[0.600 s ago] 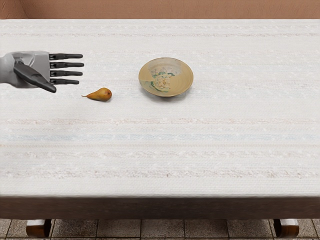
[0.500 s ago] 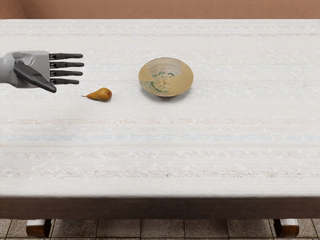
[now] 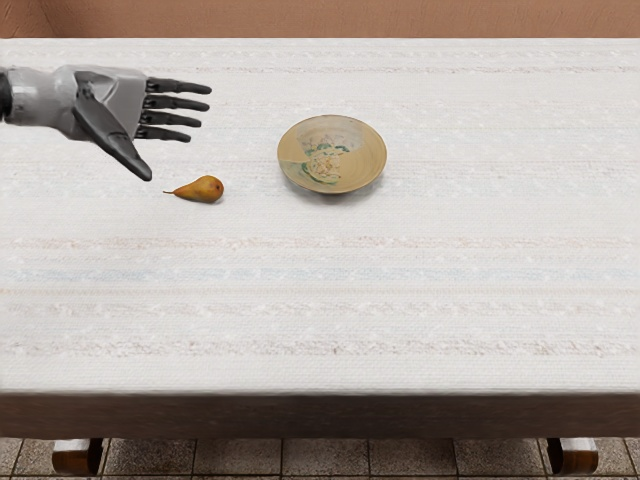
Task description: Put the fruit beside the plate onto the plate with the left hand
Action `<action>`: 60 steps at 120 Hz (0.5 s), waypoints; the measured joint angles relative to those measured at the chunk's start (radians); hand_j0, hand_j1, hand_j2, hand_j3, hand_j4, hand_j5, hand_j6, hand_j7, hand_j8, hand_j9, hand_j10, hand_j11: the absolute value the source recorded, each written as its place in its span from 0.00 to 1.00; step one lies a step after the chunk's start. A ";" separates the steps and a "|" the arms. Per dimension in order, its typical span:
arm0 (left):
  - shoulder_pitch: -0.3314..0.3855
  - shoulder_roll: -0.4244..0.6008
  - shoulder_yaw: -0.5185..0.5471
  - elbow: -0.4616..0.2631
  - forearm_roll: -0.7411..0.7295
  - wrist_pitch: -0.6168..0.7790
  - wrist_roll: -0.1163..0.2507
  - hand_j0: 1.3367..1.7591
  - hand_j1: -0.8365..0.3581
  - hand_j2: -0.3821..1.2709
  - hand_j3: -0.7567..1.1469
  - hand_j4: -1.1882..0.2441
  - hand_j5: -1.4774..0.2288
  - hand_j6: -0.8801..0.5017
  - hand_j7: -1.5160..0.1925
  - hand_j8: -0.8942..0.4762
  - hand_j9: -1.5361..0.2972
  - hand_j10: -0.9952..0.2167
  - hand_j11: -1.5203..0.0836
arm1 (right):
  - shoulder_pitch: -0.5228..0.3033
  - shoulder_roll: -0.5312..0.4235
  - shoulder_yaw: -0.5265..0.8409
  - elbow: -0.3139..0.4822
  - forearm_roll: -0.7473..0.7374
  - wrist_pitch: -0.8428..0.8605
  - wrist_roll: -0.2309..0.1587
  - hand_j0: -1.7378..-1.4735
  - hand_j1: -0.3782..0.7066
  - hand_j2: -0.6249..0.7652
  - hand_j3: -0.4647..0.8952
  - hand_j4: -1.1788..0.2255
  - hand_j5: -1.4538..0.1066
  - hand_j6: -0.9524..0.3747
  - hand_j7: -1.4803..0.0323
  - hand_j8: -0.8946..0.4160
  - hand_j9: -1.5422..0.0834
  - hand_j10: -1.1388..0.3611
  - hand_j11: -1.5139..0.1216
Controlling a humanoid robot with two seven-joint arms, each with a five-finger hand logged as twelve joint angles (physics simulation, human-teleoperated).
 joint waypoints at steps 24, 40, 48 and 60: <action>-0.072 -0.117 -0.001 0.031 0.306 0.000 0.002 0.76 0.99 0.23 0.40 0.83 0.87 0.64 0.89 0.65 0.84 0.82 0.95 | 0.000 0.000 0.001 0.000 0.001 0.000 0.001 0.30 0.06 0.44 0.34 0.82 0.90 0.69 0.95 0.66 0.92 0.74 0.90; -0.080 -0.154 0.000 0.036 0.459 0.000 0.069 0.76 0.99 0.23 0.40 0.83 0.87 0.64 0.89 0.65 0.84 0.82 0.95 | -0.002 0.000 0.001 0.001 0.001 0.000 0.002 0.30 0.06 0.44 0.34 0.82 0.90 0.69 0.95 0.66 0.92 0.74 0.90; -0.078 -0.207 0.000 0.036 0.550 0.000 0.092 0.76 0.99 0.23 0.40 0.83 0.87 0.64 0.89 0.65 0.84 0.82 0.95 | -0.004 0.000 0.000 0.001 0.001 0.000 0.002 0.30 0.06 0.44 0.34 0.82 0.90 0.69 0.95 0.66 0.92 0.74 0.90; -0.077 -0.233 0.000 0.035 0.674 0.000 0.107 0.76 0.99 0.23 0.40 0.83 0.87 0.63 0.89 0.65 0.84 0.82 0.95 | 0.002 0.000 0.000 0.001 0.000 0.000 0.001 0.30 0.06 0.44 0.34 0.82 0.90 0.69 0.95 0.66 0.92 0.74 0.90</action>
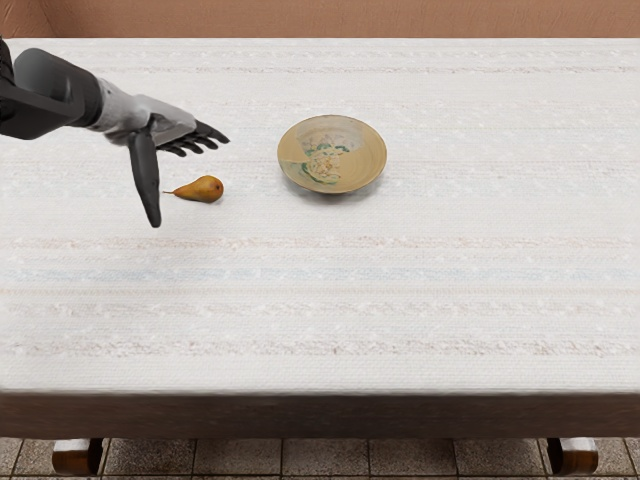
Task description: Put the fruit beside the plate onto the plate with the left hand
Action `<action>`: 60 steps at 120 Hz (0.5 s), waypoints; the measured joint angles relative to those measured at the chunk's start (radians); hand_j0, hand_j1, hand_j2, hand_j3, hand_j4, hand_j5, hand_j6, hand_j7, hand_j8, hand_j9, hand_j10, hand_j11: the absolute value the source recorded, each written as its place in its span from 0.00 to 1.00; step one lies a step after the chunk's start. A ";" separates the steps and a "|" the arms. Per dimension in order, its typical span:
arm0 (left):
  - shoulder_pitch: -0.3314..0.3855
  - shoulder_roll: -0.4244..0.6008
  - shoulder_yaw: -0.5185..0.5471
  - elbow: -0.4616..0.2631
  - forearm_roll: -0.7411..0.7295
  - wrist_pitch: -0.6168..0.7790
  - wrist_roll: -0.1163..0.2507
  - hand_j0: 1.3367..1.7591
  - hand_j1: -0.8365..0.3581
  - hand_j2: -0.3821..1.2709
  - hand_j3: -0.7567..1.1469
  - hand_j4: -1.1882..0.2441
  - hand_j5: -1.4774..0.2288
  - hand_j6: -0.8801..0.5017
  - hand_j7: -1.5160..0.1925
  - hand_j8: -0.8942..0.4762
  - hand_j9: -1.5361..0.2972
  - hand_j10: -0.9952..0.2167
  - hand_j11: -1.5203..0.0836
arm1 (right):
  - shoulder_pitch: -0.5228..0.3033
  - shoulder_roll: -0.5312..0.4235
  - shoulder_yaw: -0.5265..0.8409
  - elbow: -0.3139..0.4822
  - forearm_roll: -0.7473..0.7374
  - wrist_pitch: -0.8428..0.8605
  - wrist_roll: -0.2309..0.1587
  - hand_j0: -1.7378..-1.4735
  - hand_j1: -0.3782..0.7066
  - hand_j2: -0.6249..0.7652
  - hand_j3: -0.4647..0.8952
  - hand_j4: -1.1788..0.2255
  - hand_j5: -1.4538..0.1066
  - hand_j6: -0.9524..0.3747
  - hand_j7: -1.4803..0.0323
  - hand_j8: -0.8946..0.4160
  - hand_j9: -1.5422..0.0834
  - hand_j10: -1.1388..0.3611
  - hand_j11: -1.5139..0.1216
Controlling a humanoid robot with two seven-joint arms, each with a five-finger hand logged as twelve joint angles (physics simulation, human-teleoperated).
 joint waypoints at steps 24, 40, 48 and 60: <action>0.009 -0.093 0.000 0.007 0.153 0.036 0.008 0.76 0.99 0.23 0.40 0.83 0.87 0.63 0.89 0.65 0.84 0.82 0.95 | 0.010 0.000 0.003 -0.001 0.000 0.000 0.002 0.30 0.06 0.44 0.34 0.82 0.90 0.69 0.95 0.66 0.92 0.74 0.90; 0.037 -0.153 0.006 0.031 0.201 0.143 0.009 0.76 0.99 0.23 0.40 0.83 0.87 0.63 0.89 0.65 0.84 0.82 0.95 | 0.011 0.000 0.004 -0.003 0.001 -0.003 0.003 0.30 0.06 0.44 0.34 0.82 0.90 0.69 0.95 0.66 0.92 0.74 0.90; 0.037 -0.161 0.007 0.036 0.282 0.192 0.008 0.76 0.99 0.23 0.40 0.83 0.87 0.63 0.89 0.65 0.84 0.82 0.95 | 0.011 0.000 0.004 -0.005 0.001 -0.005 0.003 0.30 0.06 0.44 0.34 0.82 0.90 0.69 0.95 0.66 0.92 0.74 0.90; 0.039 -0.161 0.007 0.040 0.344 0.227 0.006 0.76 0.99 0.23 0.40 0.83 0.87 0.63 0.89 0.65 0.84 0.82 0.95 | 0.011 0.000 0.003 -0.006 0.001 -0.007 0.003 0.30 0.06 0.44 0.34 0.82 0.90 0.69 0.95 0.66 0.92 0.74 0.90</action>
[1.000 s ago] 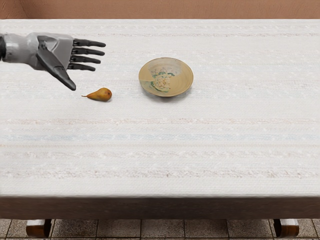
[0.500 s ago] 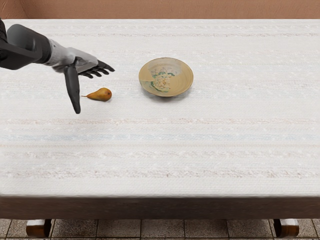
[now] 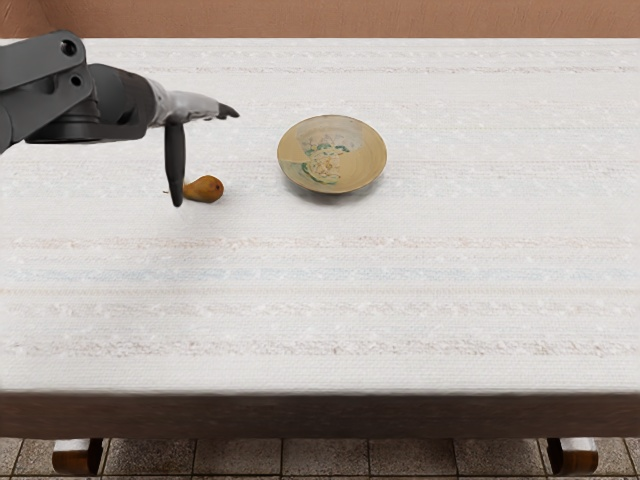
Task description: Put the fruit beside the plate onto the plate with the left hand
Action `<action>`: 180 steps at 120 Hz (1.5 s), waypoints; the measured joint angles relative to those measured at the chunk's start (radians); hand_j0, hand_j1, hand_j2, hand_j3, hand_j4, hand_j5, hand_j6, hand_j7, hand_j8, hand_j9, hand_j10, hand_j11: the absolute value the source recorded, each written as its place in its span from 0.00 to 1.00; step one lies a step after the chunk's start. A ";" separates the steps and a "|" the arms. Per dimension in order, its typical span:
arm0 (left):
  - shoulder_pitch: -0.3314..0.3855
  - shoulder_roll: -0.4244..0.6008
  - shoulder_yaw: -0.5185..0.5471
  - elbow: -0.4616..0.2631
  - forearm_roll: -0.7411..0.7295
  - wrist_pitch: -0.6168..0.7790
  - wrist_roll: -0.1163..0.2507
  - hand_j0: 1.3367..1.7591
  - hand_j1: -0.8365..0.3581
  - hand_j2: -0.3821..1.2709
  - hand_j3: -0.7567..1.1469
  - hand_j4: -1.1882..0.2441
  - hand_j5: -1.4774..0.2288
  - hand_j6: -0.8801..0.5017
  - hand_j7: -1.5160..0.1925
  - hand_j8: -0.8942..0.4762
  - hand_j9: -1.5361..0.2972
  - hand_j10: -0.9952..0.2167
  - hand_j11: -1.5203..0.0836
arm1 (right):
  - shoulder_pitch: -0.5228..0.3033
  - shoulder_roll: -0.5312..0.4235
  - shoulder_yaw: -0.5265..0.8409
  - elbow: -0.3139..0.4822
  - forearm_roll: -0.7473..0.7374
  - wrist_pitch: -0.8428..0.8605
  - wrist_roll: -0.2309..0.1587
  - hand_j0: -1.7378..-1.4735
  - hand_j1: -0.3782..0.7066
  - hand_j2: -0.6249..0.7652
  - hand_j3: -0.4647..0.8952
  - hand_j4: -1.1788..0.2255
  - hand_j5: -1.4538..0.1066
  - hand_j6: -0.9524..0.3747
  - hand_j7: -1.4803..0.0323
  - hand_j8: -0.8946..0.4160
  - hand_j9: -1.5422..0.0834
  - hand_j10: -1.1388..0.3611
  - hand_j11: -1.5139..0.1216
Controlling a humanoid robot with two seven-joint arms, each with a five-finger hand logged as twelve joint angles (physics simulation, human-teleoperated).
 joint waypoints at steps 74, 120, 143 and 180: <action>0.042 -0.059 0.096 0.038 0.044 0.141 0.000 0.76 0.97 0.23 0.40 0.81 0.85 0.62 0.87 0.63 0.82 0.80 0.93 | 0.000 0.000 0.000 -0.002 0.000 -0.001 0.000 0.30 0.06 0.44 0.34 0.82 0.90 0.69 0.95 0.66 0.92 0.74 0.90; 0.104 -0.036 0.103 0.097 0.047 0.148 -0.220 0.76 0.95 0.24 0.40 0.80 0.84 0.61 0.86 0.62 0.81 0.79 0.92 | -0.001 0.000 0.001 -0.002 0.000 -0.001 0.000 0.30 0.06 0.44 0.34 0.82 0.90 0.69 0.95 0.66 0.92 0.74 0.90; 0.118 -0.005 0.107 0.104 0.055 0.172 -0.239 0.76 0.91 0.24 0.40 0.77 0.80 0.57 0.82 0.59 0.78 0.75 0.88 | 0.000 0.000 0.001 -0.001 0.000 -0.001 0.000 0.30 0.06 0.44 0.34 0.82 0.90 0.69 0.95 0.66 0.92 0.74 0.90; 0.140 -0.005 0.116 0.138 0.124 0.252 -0.242 0.76 0.88 0.25 0.40 0.75 0.78 0.56 0.80 0.57 0.76 0.73 0.86 | -0.020 0.000 -0.002 0.001 0.000 -0.001 0.000 0.30 0.06 0.44 0.34 0.82 0.90 0.69 0.95 0.66 0.92 0.74 0.90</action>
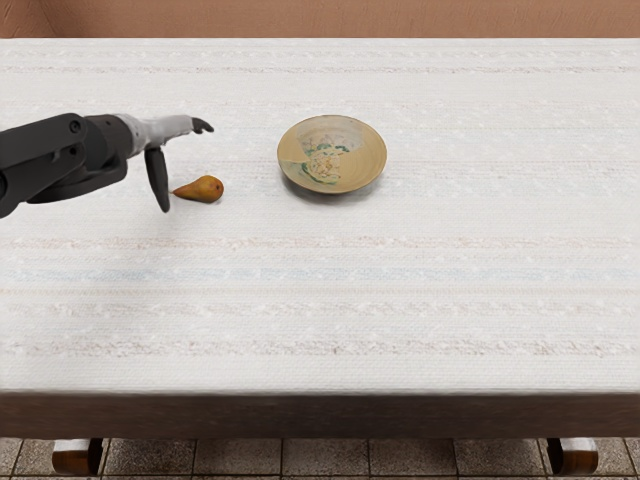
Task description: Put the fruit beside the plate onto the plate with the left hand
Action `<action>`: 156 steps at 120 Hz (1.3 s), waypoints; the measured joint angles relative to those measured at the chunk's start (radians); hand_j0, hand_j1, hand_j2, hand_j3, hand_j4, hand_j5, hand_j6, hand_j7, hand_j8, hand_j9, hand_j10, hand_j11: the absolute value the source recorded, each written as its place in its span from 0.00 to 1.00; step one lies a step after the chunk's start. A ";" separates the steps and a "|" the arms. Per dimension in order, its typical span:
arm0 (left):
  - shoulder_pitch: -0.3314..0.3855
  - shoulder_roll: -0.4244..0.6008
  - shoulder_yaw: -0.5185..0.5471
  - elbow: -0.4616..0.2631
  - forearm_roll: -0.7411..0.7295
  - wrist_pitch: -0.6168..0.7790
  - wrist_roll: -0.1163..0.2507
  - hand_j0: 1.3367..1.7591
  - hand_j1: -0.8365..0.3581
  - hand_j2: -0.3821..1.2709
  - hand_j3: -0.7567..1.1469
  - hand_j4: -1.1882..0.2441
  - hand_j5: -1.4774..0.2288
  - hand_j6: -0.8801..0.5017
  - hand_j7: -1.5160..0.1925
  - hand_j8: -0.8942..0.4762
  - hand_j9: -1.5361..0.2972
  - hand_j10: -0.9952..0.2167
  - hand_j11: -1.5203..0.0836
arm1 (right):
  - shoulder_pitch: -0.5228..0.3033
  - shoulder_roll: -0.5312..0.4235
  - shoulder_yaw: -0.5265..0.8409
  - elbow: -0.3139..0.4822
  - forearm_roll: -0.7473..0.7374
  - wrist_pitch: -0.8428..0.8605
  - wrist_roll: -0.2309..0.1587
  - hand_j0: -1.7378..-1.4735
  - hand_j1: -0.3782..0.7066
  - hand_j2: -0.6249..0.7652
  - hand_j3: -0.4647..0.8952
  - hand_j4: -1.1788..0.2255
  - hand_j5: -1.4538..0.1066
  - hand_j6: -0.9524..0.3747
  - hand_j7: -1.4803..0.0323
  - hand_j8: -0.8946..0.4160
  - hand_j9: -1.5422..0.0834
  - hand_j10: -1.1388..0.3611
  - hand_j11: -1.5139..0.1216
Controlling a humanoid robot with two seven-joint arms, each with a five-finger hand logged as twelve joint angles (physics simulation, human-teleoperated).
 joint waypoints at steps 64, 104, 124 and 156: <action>-0.008 0.090 -0.005 0.045 -0.008 0.005 0.000 0.76 0.91 0.24 0.40 0.77 0.80 0.57 0.82 0.59 0.78 0.75 0.88 | 0.021 0.000 0.001 0.005 0.000 0.003 0.000 0.30 0.06 0.44 0.34 0.82 0.90 0.69 0.95 0.66 0.92 0.74 0.90; -0.014 0.085 -0.005 0.041 -0.008 0.003 0.000 0.76 0.93 0.24 0.40 0.78 0.82 0.59 0.84 0.60 0.79 0.77 0.90 | 0.027 0.000 0.000 0.005 -0.001 0.003 0.000 0.30 0.06 0.44 0.34 0.82 0.90 0.69 0.95 0.66 0.92 0.74 0.90; -0.014 0.084 -0.004 0.041 -0.008 0.003 0.000 0.76 0.94 0.24 0.40 0.79 0.82 0.59 0.84 0.61 0.80 0.77 0.90 | 0.027 0.000 0.000 0.005 -0.002 0.003 0.000 0.30 0.06 0.44 0.34 0.82 0.90 0.69 0.95 0.66 0.92 0.74 0.90; -0.010 0.075 -0.002 0.037 -0.008 0.003 0.001 0.76 0.94 0.24 0.40 0.79 0.82 0.59 0.84 0.61 0.80 0.77 0.90 | 0.027 0.000 0.000 0.004 -0.002 0.003 0.000 0.30 0.06 0.44 0.34 0.82 0.90 0.69 0.95 0.66 0.92 0.74 0.90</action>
